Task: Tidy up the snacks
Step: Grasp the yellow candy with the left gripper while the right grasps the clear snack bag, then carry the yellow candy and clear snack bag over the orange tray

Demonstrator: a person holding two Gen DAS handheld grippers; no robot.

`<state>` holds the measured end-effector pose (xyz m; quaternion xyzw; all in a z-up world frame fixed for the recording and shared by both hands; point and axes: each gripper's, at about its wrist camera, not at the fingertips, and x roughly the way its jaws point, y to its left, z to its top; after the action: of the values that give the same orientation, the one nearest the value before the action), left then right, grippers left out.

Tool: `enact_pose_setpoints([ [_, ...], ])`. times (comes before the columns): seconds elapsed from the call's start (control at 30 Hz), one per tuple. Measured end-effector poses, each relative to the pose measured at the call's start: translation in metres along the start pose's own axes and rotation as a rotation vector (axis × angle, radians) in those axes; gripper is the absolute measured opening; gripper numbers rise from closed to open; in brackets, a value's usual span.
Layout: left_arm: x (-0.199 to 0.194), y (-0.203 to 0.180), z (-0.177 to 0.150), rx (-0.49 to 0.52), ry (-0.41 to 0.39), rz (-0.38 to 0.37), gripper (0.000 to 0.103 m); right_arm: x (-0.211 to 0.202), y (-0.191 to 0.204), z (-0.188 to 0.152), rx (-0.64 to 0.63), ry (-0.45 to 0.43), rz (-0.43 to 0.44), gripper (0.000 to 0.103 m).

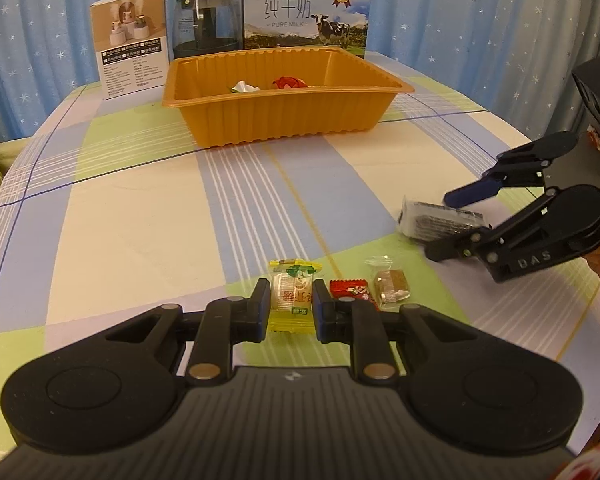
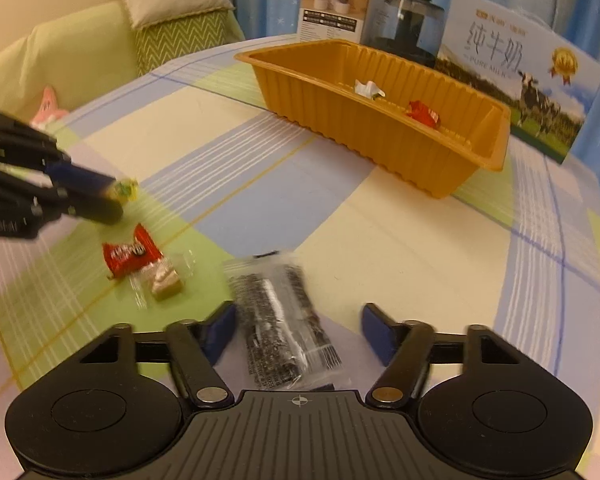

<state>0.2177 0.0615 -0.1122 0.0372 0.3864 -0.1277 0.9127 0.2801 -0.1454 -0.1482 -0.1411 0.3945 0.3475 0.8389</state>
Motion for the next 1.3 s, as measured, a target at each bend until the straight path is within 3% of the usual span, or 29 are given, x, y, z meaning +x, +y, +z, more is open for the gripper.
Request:
enact_pose_setpoints([
  [0.07,0.001,-0.002,0.001,0.001,0.0,-0.004,0.019,-0.002,0.003,0.001,0.006,0.004,-0.004,0.041],
  [0.17,0.001,-0.005,0.002,0.001,-0.003,-0.008,0.019,-0.005,0.008,0.001,0.032,0.015,-0.021,0.039],
  [0.77,-0.007,-0.008,0.018,-0.091,-0.052,0.019,0.019,-0.043,0.013,0.016,0.238,-0.123,-0.06,0.038],
  [1.3,-0.008,-0.011,0.035,-0.129,-0.092,0.023,0.019,-0.051,0.004,0.028,0.321,-0.17,-0.071,0.038],
])
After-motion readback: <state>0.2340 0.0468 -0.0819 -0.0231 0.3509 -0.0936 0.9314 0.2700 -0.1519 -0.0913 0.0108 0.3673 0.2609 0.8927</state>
